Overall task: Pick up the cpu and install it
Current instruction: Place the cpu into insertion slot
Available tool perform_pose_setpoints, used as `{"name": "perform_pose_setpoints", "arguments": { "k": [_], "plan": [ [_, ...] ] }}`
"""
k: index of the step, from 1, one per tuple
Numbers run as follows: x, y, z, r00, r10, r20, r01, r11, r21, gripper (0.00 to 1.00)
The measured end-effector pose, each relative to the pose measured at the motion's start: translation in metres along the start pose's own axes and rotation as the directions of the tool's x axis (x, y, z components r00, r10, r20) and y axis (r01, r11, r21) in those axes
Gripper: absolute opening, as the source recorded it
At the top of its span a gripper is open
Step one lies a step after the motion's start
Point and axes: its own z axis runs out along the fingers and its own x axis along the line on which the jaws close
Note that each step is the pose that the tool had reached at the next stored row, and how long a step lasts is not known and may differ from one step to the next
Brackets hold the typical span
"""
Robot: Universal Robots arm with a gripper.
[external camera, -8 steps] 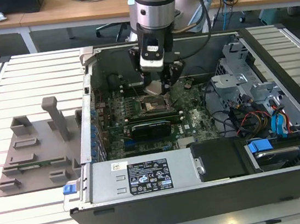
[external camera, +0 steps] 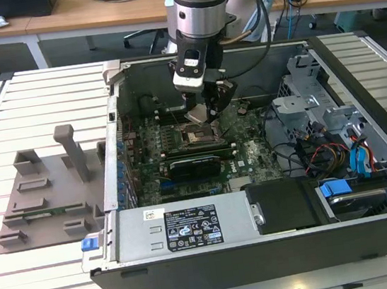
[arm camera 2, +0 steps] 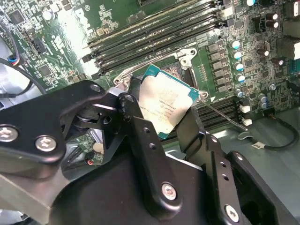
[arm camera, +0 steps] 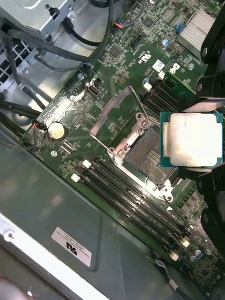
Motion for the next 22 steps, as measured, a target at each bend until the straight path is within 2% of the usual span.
{"name": "perform_pose_setpoints", "arguments": {
  "k": [12,18,22],
  "plan": [
    [0.0,0.0,0.0001,0.9969,0.079,-0.0018,-0.079,0.9969,0.002,0.55],
    [0.0,0.0,0.0001,0.9941,0.108,-0.0024,-0.108,0.9941,0.0028,0.55],
    [0.0,0.0,0.0002,0.9906,0.136,-0.0031,-0.136,0.9906,0.0036,0.55]
  ]
}}
